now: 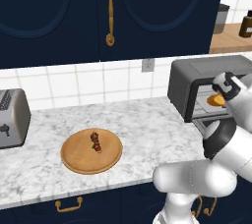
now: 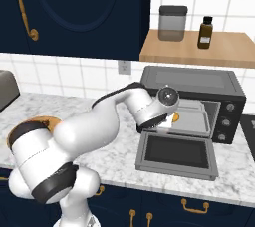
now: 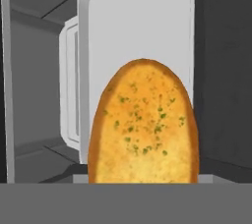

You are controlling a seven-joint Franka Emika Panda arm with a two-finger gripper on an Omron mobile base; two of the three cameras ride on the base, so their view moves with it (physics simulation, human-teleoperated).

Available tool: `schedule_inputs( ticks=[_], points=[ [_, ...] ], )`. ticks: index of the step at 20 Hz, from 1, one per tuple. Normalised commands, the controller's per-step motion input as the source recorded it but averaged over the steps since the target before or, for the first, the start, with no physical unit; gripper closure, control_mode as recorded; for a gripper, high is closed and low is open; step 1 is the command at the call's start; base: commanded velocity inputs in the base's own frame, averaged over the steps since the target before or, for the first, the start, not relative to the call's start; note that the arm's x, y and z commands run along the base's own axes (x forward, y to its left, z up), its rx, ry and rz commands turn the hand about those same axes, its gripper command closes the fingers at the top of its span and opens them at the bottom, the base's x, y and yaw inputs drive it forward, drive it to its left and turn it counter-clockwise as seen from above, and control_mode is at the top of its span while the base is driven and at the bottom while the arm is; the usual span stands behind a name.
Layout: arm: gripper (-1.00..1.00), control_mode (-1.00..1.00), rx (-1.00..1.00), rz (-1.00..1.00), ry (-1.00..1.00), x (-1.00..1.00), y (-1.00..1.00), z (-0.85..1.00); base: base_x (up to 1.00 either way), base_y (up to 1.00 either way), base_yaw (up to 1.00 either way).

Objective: Pick up the kebab skewer and baguette bread, and place them inside the toaster oven. Close the toaster oven door and start by setting the timer.

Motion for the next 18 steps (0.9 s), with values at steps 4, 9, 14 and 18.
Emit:
schedule_inputs(
  ticks=[4,9,14,18],
  points=[
    [1.00,-1.00,0.00,0.06,0.00,0.25,-0.03,-0.26,0.00,0.00,0.00],
    [1.00,-1.00,0.00,0.01,0.00,0.30,-0.02,-0.04,0.00,0.00,0.00],
    [1.00,-1.00,0.00,0.00,0.00,0.29,-0.03,0.00,0.00,0.00,0.00],
    [-1.00,-1.00,0.00,0.00,0.03,0.14,0.00,0.00,0.00,0.00,0.00]
  ],
)
